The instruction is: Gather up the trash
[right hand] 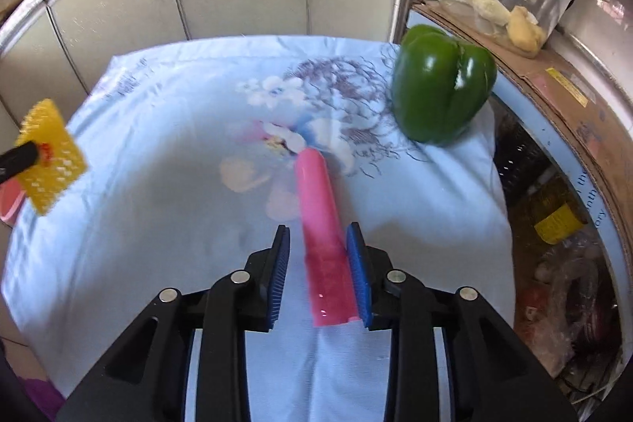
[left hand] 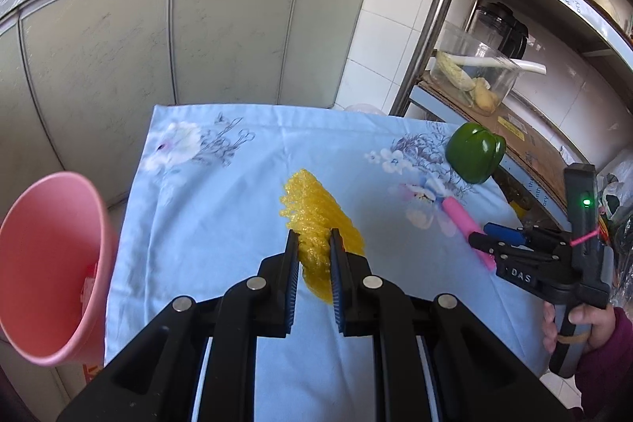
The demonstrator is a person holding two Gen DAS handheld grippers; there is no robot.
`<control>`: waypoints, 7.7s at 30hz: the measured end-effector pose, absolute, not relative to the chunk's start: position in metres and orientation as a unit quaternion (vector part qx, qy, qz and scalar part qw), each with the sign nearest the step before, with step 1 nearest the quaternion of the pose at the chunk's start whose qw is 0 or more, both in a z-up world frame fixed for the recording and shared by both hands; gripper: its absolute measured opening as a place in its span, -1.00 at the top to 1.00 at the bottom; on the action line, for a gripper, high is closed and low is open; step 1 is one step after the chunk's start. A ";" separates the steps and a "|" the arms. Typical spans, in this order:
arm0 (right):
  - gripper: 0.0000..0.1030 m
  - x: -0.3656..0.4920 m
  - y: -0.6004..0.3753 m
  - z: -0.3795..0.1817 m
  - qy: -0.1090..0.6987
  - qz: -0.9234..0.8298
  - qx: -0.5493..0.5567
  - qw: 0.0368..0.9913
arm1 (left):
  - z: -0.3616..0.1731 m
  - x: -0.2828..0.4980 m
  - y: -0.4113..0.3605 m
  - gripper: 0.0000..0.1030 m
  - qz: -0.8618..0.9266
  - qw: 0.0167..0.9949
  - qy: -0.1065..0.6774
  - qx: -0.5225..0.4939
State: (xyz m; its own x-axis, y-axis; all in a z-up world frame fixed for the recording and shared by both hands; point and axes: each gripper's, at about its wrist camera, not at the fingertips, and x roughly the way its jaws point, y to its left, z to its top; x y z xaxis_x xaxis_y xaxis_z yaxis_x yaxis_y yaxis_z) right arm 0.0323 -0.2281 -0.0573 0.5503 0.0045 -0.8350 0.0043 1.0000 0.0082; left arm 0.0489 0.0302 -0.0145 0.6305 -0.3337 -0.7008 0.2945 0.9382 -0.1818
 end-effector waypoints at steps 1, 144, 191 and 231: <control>0.41 0.033 -0.229 -0.059 0.477 -0.001 0.005 0.879 | -0.015 0.047 0.033 0.73 -0.173 0.902 0.394 -0.027; 0.52 0.108 0.164 -0.052 0.486 0.321 -0.091 0.808 | -0.089 0.036 0.272 0.43 0.153 0.879 0.430 -0.137; 0.21 0.094 0.150 -0.037 0.422 0.325 -0.112 0.839 | -0.059 0.027 0.281 -0.07 0.161 0.894 0.388 -0.156; 0.21 0.029 0.097 0.043 0.312 0.311 -0.078 0.894 | 0.018 -0.029 0.235 0.06 0.190 0.925 0.305 -0.121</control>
